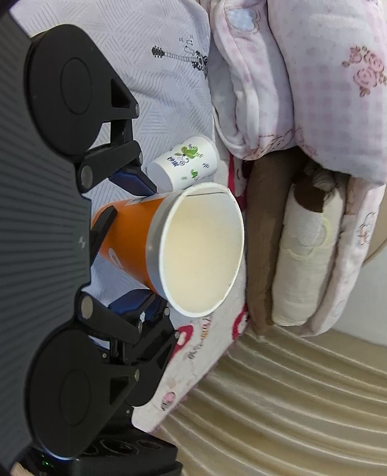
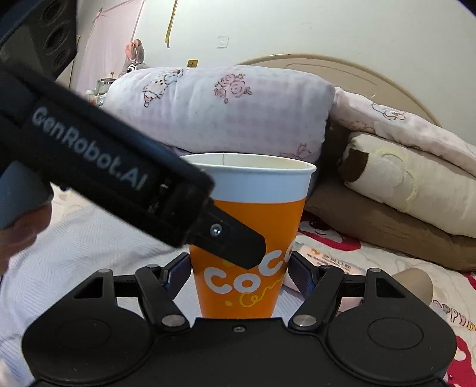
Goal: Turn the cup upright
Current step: 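Lower the upright orange cup onto the cloth and open the right tool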
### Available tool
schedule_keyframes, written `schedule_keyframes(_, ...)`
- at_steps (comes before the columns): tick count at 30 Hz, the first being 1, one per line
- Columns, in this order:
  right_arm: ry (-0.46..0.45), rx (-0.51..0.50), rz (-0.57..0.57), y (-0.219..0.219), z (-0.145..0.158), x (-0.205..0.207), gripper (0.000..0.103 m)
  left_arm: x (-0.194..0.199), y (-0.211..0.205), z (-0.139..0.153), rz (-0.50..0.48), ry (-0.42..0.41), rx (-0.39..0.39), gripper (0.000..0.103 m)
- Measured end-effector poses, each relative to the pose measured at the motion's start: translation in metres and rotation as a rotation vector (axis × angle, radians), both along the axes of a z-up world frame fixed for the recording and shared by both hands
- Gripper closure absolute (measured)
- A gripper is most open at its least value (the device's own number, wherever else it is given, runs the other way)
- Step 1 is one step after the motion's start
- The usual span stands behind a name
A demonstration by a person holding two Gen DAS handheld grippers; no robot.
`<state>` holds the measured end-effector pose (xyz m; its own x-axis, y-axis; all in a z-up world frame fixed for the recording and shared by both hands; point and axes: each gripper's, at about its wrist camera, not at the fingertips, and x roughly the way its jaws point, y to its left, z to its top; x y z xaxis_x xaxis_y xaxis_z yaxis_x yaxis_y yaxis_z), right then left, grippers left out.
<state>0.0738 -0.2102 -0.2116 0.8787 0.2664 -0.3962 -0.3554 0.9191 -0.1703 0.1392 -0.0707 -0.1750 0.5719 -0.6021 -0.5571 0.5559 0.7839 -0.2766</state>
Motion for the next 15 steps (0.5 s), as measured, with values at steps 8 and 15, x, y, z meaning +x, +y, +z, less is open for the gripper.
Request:
schedule_keyframes(8,-0.008,-0.003,-0.043,-0.006,-0.019,0.007,0.027,-0.001,-0.022,-0.013,-0.010,-0.050,0.054,0.035)
schedule_keyframes(15,0.042,0.036,-0.031,-0.010,-0.027,0.013,0.026,0.005,-0.014,-0.025,0.019,0.016,-0.003,0.035)
